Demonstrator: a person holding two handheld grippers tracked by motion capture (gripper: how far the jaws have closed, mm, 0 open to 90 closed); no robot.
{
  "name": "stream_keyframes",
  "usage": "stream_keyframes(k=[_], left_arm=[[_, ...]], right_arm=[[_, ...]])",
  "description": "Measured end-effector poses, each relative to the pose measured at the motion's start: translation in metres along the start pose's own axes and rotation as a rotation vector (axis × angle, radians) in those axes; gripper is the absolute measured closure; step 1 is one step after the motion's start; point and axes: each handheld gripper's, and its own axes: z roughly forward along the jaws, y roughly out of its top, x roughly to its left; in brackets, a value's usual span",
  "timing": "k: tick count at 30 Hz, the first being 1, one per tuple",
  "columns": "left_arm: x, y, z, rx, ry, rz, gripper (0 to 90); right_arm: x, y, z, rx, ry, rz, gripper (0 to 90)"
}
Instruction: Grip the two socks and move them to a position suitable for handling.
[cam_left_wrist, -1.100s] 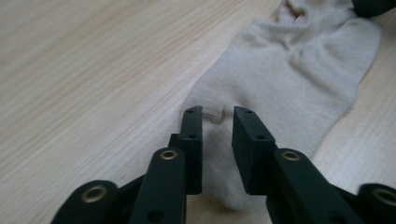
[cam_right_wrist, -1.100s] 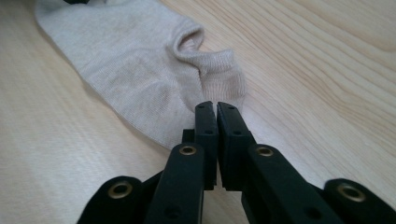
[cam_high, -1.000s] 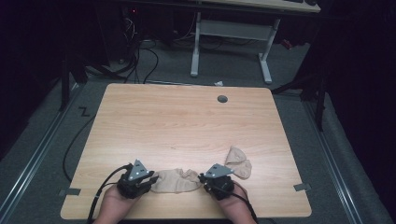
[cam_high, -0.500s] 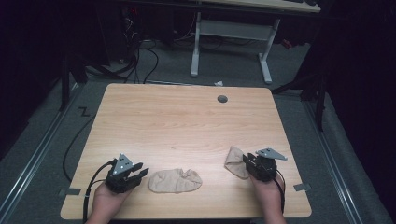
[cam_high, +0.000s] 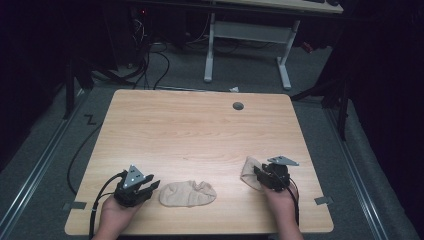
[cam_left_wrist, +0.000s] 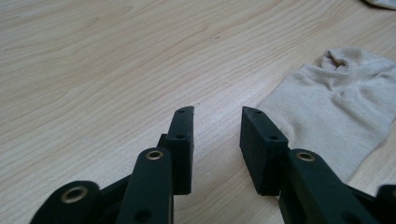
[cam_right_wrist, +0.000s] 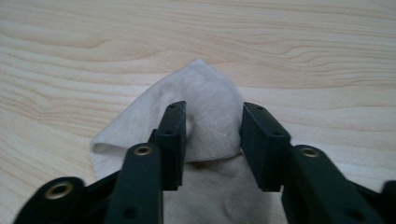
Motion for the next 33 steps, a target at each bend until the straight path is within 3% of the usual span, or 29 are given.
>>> stream_keyframes(k=[6,12,18,25,31,33], left_arm=[[-0.001,0.0,0.0,-0.001,-0.001,0.004,65.3],[-0.002,0.0,0.001,0.001,0.0,0.009,65.3],[-0.002,0.001,0.002,0.006,0.0,0.012,65.3],[-0.002,0.001,0.002,0.008,0.0,0.017,65.3],[-0.002,0.0,-0.001,0.0,0.003,0.02,65.3],[-0.002,0.0,-0.002,-0.003,0.005,0.021,65.3]], right_arm=[[0.005,0.001,-0.002,0.0,-0.012,-0.041,79.8],[0.01,0.004,-0.011,-0.054,-0.03,-0.092,81.8],[0.021,0.01,-0.016,-0.079,-0.007,-0.137,83.1],[0.048,0.024,-0.008,-0.083,0.001,-0.214,83.0],[0.076,0.043,0.01,-0.073,-0.014,-0.291,83.0],[0.091,0.05,0.021,-0.066,-0.01,-0.33,82.9]])
